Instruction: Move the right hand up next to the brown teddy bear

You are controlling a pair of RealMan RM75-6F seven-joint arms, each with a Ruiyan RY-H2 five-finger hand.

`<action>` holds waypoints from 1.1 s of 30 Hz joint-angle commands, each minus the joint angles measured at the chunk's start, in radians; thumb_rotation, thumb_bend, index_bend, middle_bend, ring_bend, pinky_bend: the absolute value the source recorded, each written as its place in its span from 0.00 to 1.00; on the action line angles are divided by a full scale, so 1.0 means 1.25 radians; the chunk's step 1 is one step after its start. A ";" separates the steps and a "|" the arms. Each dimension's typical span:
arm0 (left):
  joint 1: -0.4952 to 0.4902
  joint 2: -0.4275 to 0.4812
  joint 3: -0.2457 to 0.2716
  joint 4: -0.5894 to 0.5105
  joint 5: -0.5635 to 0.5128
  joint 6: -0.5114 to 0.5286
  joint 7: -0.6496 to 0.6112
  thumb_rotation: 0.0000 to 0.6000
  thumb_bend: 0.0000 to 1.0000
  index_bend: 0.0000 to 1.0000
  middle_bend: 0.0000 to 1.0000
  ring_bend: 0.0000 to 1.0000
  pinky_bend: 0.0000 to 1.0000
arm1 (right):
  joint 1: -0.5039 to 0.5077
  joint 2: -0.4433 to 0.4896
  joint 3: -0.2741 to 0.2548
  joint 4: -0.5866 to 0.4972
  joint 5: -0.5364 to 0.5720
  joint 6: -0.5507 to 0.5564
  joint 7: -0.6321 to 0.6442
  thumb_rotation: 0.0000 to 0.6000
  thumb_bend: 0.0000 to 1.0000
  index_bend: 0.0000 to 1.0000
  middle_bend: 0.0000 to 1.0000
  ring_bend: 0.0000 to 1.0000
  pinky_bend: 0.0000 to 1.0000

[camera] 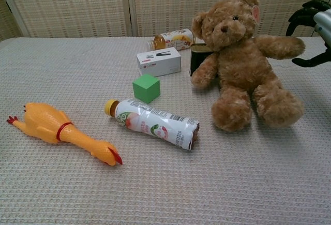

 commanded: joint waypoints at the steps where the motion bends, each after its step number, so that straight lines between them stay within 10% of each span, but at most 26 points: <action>1: 0.000 0.000 0.001 0.001 0.000 -0.003 0.002 1.00 0.45 0.34 0.32 0.31 0.47 | 0.013 -0.023 -0.002 0.032 0.008 0.006 0.024 1.00 0.11 0.44 0.20 0.08 0.39; 15: 0.001 0.001 0.003 0.000 0.005 0.002 -0.002 1.00 0.45 0.34 0.32 0.31 0.47 | 0.044 -0.084 0.030 0.113 0.061 0.067 0.029 1.00 0.13 0.65 0.20 0.10 0.42; 33: 0.001 0.003 0.003 -0.004 0.003 0.002 0.001 1.00 0.45 0.34 0.32 0.31 0.47 | 0.046 -0.107 0.015 0.160 0.084 0.054 0.050 1.00 0.13 0.65 0.20 0.10 0.42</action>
